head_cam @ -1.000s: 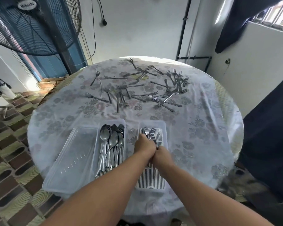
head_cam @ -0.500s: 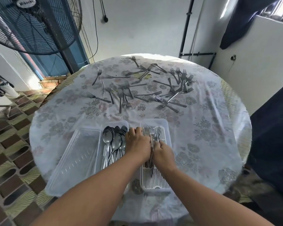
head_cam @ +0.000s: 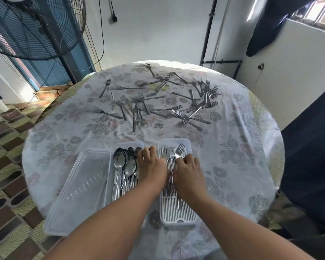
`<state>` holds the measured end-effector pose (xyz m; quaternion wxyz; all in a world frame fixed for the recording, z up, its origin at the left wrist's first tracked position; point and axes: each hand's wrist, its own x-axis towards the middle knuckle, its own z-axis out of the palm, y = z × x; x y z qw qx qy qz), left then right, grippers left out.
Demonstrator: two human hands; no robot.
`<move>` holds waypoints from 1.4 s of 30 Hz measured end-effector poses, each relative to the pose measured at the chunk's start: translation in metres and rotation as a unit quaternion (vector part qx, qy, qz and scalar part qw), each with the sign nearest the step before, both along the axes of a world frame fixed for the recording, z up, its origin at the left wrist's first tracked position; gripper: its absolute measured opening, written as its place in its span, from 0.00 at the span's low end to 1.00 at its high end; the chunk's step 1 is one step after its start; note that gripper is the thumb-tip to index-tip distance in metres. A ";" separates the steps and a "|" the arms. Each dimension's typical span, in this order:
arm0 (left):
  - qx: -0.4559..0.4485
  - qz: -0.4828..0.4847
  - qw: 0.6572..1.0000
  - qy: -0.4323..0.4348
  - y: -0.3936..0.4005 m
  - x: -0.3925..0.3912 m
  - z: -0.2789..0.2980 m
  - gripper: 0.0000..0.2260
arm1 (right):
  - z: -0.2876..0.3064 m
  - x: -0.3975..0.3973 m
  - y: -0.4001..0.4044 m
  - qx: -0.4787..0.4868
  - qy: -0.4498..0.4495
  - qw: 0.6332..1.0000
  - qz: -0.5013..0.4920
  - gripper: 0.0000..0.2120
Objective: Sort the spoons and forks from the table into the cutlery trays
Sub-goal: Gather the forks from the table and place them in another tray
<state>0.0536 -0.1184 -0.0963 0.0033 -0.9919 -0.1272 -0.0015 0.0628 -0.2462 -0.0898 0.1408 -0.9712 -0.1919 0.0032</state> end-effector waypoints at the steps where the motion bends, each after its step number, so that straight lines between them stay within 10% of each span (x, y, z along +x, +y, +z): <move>1: 0.004 0.006 1.000 0.004 -0.002 0.001 -0.001 0.16 | 0.001 0.002 0.000 -0.024 -0.015 1.000 -0.002 0.14; 16: -0.174 0.107 0.979 0.020 -0.008 0.004 -0.008 0.14 | -0.002 0.028 0.001 -0.093 0.029 0.995 -0.005 0.13; 42: -0.201 0.175 0.962 -0.057 -0.026 0.013 0.001 0.06 | 0.000 0.027 -0.007 -0.118 0.057 0.991 0.014 0.14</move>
